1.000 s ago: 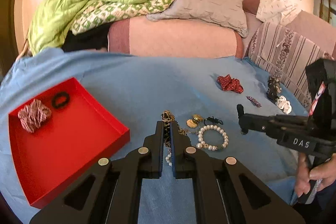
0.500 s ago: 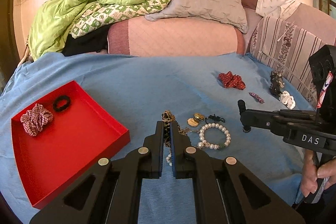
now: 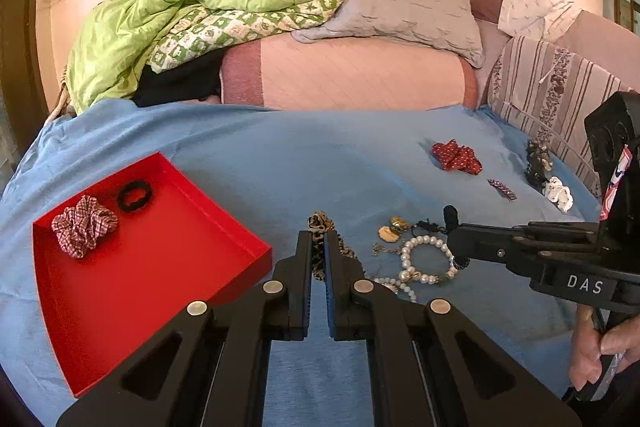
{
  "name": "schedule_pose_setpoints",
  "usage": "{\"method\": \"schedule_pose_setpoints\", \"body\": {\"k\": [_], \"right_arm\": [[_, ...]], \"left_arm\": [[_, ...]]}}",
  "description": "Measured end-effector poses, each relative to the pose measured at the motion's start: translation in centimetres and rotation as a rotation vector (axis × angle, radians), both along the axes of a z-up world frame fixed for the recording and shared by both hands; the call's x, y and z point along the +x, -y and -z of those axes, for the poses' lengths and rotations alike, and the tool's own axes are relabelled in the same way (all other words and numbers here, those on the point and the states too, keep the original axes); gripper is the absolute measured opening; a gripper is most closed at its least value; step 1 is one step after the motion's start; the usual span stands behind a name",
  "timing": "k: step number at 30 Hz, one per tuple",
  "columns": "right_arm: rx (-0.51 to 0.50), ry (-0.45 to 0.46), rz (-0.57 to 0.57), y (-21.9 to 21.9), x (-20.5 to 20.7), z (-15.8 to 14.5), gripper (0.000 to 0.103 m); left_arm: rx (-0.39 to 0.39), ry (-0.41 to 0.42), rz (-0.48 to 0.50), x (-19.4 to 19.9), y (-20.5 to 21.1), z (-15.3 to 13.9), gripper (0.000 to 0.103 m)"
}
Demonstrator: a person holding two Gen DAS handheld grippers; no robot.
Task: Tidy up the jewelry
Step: 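Grasp the leopard-print bracelet with the left tool while the right tool grasps another black hair tie, then carry the bracelet and hair tie with both tools over the red tray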
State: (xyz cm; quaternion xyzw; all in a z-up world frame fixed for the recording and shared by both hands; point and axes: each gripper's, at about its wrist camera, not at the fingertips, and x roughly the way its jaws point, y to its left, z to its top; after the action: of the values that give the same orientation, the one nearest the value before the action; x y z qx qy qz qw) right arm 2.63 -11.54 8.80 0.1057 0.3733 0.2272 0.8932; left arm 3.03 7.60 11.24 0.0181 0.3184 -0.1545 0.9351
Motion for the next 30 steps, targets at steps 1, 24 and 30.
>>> {"method": "schedule_pose_setpoints", "body": {"k": [1, 24, 30], "right_arm": [[0.001, -0.001, -0.002, -0.2, 0.0, 0.1, 0.009], [-0.006, -0.021, -0.032, -3.6, 0.5, 1.6, 0.009], [0.011, -0.02, -0.012, -3.5, 0.5, 1.4, 0.009]], "left_arm": [[0.0, 0.001, -0.001, 0.0, -0.1, 0.0, 0.005], [-0.056, 0.023, -0.042, 0.8, -3.2, -0.2, 0.005], [-0.061, 0.041, -0.079, 0.6, -4.9, -0.5, 0.005]]}}
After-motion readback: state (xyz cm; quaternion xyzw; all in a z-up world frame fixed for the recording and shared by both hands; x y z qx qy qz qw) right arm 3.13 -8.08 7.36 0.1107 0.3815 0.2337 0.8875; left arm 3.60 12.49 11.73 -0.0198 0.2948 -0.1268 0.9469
